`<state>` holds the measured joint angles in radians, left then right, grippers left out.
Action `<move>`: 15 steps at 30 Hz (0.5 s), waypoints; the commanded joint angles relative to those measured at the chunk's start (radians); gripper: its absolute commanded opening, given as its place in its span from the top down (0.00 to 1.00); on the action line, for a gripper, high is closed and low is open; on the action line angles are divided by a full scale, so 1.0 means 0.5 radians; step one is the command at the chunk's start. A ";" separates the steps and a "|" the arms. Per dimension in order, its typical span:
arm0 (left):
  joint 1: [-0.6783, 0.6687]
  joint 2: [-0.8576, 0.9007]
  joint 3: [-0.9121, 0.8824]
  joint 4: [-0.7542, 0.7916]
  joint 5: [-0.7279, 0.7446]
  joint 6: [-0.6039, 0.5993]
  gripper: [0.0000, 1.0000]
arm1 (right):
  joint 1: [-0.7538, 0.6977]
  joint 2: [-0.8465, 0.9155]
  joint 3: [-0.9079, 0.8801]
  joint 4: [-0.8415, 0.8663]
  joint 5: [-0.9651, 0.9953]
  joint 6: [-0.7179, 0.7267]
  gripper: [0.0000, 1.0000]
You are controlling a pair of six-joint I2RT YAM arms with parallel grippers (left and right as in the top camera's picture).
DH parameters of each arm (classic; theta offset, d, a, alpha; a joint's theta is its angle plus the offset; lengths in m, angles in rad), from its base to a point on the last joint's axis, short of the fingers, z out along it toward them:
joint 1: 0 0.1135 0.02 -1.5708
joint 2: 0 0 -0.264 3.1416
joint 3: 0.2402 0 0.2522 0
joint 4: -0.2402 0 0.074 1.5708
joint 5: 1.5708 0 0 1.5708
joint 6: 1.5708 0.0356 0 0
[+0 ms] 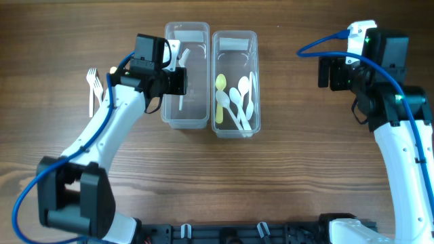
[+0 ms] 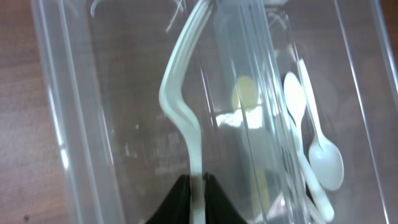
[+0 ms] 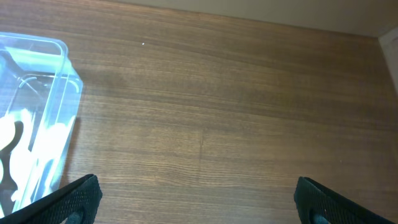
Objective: Pack container
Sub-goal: 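Carry the white fork into the left container and release it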
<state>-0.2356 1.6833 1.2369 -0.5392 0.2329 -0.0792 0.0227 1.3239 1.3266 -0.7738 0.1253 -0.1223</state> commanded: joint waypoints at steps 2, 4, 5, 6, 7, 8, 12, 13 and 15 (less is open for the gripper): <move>-0.005 0.099 0.010 0.216 -0.011 0.040 0.26 | -0.003 0.019 0.014 0.005 0.042 -0.018 0.00; -0.004 0.089 0.011 0.291 -0.011 0.040 0.24 | -0.003 0.019 0.014 0.005 0.042 -0.018 0.00; 0.000 0.072 0.011 0.313 -0.016 0.040 0.19 | -0.003 0.019 0.014 0.005 0.042 -0.018 0.00; 0.008 0.046 0.018 0.307 -0.019 0.037 0.18 | -0.003 0.019 0.014 0.005 0.042 -0.018 0.00; 0.018 -0.001 0.018 0.296 -0.019 0.038 0.18 | -0.003 0.019 0.014 0.005 0.042 -0.018 0.00; 0.024 -0.040 0.018 0.287 -0.021 0.037 0.18 | -0.003 0.019 0.013 0.005 0.042 -0.018 0.00; 0.049 -0.385 0.018 0.185 -0.258 -0.066 0.21 | -0.003 0.019 0.014 0.005 0.042 -0.018 0.00; 0.049 -0.487 0.018 0.134 -0.433 -0.140 0.21 | -0.003 0.019 0.013 0.005 0.043 -0.018 0.00; 0.049 -0.723 0.018 -0.024 -0.828 -0.239 0.20 | -0.003 0.019 0.014 0.005 0.042 -0.019 0.00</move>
<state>-0.2169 1.4746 1.2369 -0.4885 0.0883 -0.1123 0.0223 1.3239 1.3266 -0.7742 0.1253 -0.1226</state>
